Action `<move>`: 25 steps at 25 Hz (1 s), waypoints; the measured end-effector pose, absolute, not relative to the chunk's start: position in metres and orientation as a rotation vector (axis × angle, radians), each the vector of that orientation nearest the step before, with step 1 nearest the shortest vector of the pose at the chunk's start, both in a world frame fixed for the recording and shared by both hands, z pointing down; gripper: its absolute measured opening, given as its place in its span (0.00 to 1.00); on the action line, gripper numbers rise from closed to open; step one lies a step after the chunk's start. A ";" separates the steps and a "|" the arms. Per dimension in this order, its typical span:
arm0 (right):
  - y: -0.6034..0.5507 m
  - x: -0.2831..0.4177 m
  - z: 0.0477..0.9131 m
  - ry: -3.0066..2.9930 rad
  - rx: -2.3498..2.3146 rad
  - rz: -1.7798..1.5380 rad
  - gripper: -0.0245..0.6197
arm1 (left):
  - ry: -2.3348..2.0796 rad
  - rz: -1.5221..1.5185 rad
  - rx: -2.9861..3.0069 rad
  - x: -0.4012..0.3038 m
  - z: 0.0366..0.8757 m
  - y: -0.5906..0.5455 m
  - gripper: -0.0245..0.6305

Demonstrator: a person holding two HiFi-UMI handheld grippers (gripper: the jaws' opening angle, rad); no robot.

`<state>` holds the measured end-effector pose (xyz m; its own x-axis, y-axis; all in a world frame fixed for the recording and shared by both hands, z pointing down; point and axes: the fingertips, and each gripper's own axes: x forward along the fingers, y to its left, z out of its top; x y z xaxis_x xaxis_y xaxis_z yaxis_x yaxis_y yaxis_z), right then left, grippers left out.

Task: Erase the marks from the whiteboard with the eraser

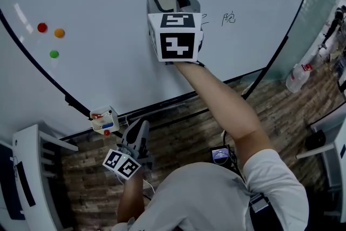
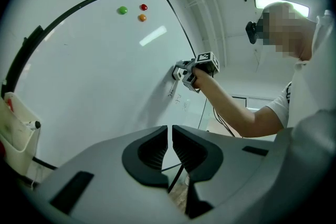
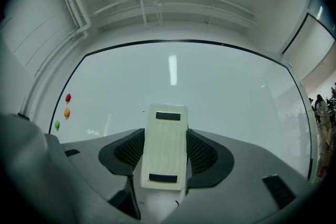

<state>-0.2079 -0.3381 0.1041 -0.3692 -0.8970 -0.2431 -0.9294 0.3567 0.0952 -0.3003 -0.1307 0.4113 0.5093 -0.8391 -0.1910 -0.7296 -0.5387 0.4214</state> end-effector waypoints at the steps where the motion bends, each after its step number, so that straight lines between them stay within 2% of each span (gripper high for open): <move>1: -0.336 -0.212 0.104 2.466 -1.661 0.323 0.44 | -1.321 -0.544 2.468 -0.301 0.411 -0.130 0.07; 18: -0.317 -0.270 0.103 2.610 -1.503 0.325 0.44 | -1.401 -0.528 2.439 -0.308 0.411 -0.109 0.07; 25: -0.268 -0.323 0.136 2.934 -1.097 0.434 0.44 | -1.435 -0.522 2.426 -0.294 0.411 -0.105 0.07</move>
